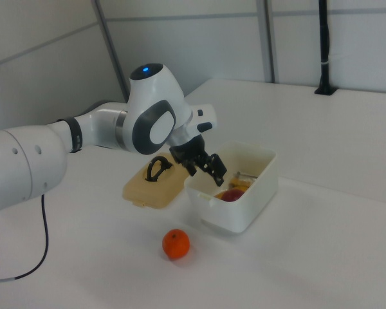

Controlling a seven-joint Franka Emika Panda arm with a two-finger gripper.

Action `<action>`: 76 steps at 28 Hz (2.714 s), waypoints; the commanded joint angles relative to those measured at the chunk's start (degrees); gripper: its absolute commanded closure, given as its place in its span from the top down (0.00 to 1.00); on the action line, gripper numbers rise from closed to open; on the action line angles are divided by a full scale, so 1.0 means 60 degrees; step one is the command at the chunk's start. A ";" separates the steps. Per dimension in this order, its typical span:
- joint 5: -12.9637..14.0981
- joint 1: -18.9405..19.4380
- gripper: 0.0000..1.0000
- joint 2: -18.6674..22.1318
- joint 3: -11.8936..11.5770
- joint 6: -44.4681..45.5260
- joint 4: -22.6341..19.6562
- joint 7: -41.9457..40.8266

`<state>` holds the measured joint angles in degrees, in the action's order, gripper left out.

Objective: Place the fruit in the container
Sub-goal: 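Open the gripper to release the apple into the container, then move the open gripper over to the orange, then lower the gripper around the orange and close on it, then lift the orange and carry it over the white container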

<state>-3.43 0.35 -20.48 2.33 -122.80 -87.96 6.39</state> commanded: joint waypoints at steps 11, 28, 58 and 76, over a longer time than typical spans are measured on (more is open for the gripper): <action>0.0104 0.0088 1.00 0.0615 0.0490 0.0706 -0.2331 -0.2223; -0.0937 0.0058 1.00 0.0161 0.1047 0.0603 -0.2830 -0.2091; -0.1347 -0.0322 0.38 0.0395 0.1164 0.2080 -0.0885 -0.1608; -0.0803 -0.0630 0.44 -0.0965 0.1047 -0.3360 0.0232 0.1743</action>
<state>-7.12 -3.74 -21.04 8.89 -131.87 -87.98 9.20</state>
